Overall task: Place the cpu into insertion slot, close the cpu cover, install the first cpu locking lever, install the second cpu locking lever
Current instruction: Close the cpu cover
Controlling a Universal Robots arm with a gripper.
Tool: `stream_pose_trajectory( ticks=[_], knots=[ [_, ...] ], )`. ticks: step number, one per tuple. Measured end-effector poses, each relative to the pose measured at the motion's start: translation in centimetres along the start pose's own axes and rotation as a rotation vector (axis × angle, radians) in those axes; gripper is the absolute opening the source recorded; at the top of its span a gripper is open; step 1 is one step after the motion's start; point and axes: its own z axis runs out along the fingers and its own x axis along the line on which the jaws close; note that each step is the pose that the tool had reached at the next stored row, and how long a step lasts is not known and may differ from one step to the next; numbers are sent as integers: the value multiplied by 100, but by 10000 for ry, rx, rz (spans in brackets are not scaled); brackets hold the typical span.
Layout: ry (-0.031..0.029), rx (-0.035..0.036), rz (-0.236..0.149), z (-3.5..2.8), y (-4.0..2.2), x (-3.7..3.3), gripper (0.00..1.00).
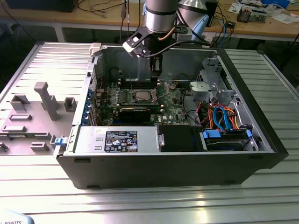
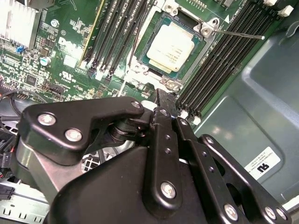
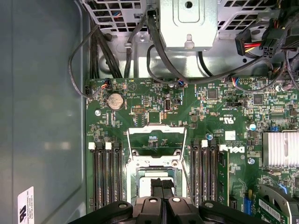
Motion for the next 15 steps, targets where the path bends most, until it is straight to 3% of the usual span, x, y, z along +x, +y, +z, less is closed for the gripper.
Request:
stream_pose_trajectory(
  ticks=[15],
  knots=[
    [0, -1, 0, 1, 23, 0, 11]
  ],
)
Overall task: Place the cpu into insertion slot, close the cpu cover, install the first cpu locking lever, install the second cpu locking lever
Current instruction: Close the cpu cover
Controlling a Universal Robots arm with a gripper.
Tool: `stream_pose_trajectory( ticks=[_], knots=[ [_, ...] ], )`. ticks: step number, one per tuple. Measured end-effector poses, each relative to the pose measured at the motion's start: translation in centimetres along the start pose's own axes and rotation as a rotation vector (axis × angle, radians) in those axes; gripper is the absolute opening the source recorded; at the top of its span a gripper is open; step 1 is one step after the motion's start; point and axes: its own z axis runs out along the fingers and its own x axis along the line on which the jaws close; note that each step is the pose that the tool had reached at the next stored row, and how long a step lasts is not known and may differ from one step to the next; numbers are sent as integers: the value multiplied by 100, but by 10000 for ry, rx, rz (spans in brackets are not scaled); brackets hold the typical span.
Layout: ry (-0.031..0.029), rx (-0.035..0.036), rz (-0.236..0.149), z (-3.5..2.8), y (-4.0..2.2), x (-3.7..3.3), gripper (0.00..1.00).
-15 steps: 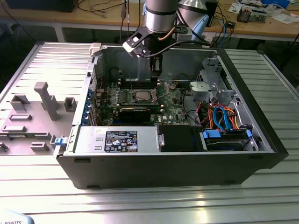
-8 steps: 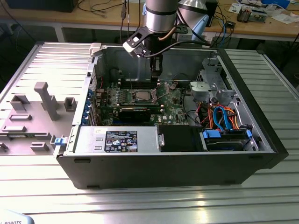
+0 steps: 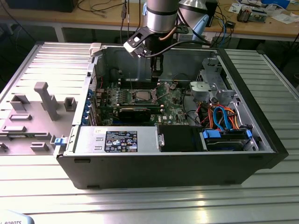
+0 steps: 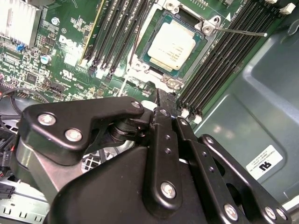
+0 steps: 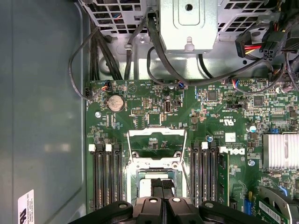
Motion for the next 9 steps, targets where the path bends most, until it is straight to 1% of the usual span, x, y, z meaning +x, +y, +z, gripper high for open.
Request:
stream_pose_trajectory(
  ticks=[9],
  knots=[
    [-1, 0, 0, 0, 18, 0, 11]
  ],
)
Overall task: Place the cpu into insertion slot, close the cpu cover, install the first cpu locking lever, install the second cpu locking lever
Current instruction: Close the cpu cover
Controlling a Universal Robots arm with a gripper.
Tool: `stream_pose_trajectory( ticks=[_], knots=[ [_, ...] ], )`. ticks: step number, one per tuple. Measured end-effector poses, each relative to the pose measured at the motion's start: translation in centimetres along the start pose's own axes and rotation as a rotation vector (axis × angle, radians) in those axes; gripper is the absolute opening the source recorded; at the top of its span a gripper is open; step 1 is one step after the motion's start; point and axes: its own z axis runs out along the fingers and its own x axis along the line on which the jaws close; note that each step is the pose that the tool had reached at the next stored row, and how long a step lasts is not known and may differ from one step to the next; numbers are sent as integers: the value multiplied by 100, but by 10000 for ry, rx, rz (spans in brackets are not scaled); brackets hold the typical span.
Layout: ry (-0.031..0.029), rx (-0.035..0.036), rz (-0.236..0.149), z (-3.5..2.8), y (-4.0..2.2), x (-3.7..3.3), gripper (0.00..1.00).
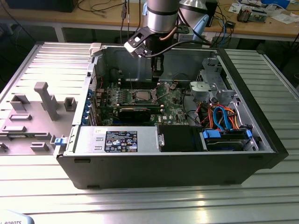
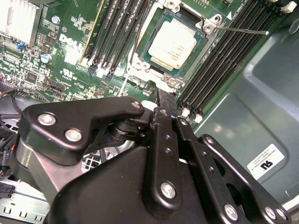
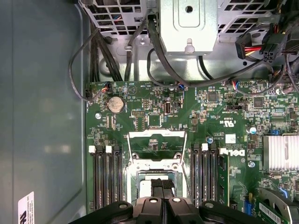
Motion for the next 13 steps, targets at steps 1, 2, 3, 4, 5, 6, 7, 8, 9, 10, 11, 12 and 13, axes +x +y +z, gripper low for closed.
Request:
stream_pose_trajectory(
  ticks=[1, 2, 3, 4, 5, 6, 7, 8, 9, 10, 11, 12, 13],
  knots=[
    [0, 0, 0, 0, 6, 0, 11],
    [0, 0, 1, 0, 13, 0, 11],
    [0, 0, 0, 0, 24, 0, 11],
    [0, 1, 1, 0, 39, 0, 11],
    [0, 0, 0, 0, 50, 1, 11],
    [0, 0, 0, 0, 61, 1, 11],
    [0, 0, 0, 1, 69, 1, 11],
    [0, 0, 0, 1, 76, 1, 11],
    [0, 0, 0, 1, 80, 1, 11],
    [0, 0, 0, 1, 87, 1, 11],
    [0, 0, 0, 1, 92, 1, 11],
    [0, 0, 0, 1, 101, 1, 11],
    [0, 0, 1, 1, 105, 1, 11]
  ],
)
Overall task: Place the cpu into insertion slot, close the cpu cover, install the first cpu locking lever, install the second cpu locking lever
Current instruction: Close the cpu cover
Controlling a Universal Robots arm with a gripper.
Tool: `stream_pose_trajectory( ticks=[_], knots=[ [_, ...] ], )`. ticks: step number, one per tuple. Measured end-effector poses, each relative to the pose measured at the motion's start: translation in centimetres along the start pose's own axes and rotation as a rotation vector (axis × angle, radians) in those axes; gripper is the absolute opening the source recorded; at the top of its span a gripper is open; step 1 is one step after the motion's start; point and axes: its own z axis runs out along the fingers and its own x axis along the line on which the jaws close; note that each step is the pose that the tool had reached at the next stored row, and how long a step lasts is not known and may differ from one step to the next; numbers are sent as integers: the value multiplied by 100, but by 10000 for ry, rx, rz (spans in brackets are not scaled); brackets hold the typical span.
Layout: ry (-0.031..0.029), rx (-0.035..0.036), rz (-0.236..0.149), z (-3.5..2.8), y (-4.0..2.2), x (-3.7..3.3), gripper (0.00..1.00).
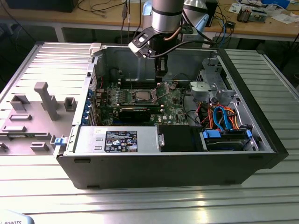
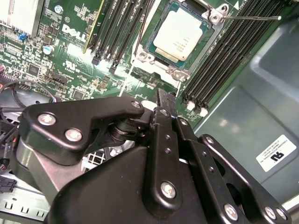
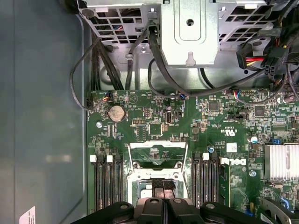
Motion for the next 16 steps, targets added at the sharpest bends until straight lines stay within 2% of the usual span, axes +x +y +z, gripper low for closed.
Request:
stream_pose_trajectory(
  ticks=[11, 16],
  knots=[
    [0, -1, 0, 0, 3, 0, 11],
    [0, -1, -1, 1, 47, 1, 11]
  ],
)
